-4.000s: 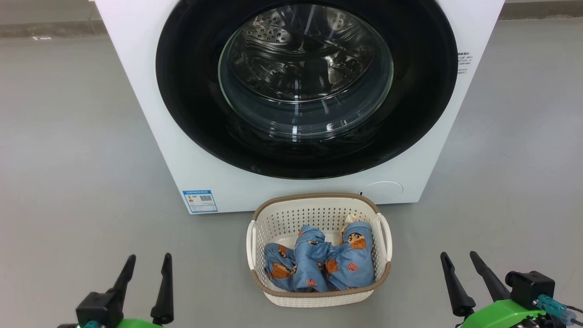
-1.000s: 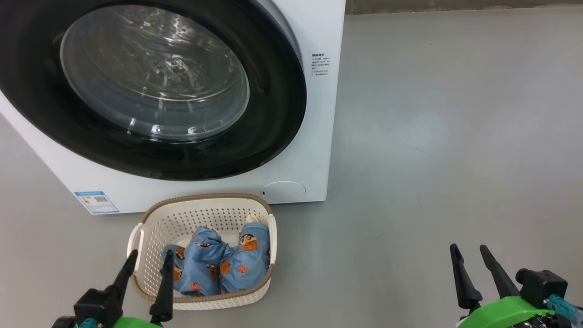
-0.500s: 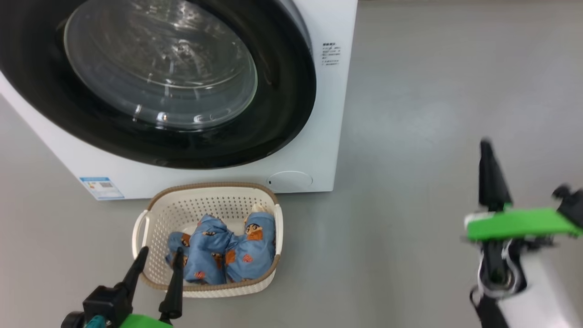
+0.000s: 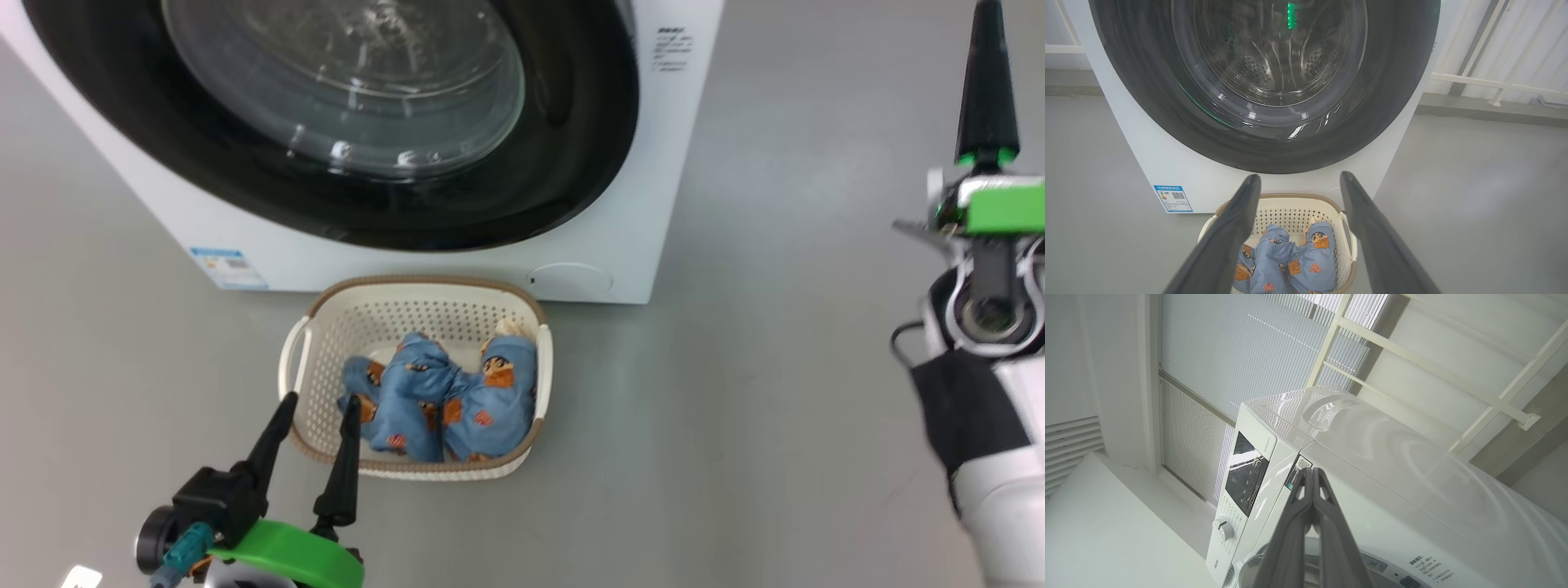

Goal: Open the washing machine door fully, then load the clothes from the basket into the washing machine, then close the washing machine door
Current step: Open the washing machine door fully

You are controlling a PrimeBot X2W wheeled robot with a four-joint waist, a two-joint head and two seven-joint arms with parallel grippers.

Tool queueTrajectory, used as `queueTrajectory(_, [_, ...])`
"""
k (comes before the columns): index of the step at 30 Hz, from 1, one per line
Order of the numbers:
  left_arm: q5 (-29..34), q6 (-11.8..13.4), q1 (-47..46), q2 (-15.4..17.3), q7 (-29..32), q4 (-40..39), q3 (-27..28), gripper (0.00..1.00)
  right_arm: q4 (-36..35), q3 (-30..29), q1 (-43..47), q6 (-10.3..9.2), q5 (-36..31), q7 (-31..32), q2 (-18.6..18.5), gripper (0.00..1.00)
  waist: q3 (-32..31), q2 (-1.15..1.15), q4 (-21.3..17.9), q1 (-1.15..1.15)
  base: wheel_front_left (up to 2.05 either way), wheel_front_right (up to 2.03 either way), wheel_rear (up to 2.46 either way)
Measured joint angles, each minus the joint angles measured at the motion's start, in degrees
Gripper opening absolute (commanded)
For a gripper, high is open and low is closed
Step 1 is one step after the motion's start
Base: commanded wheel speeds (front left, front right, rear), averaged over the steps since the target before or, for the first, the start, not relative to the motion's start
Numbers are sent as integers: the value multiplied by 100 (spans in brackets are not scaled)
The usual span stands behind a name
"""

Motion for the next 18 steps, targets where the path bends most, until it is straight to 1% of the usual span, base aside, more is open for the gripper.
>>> queueTrajectory(4, [-152,0,-91,-7,0,1,-136,100,89,199,-469,0,900,587,-368,0,169,0,150,0,0,0,0])
queueTrajectory(7, [-231,0,-233,-9,-1,-11,-193,100,203,230,-776,0,1473,1238,-536,0,311,0,251,0,0,0,0])
queueTrajectory(12, [-307,0,-387,-12,-1,-77,-252,100,669,411,-1192,0,1823,2361,-766,0,555,0,410,0,0,0,0])
queueTrajectory(18, [-359,0,-538,-15,-1,-137,-331,100,1271,517,-1749,0,2104,3534,-858,0,857,0,556,0,0,0,0])
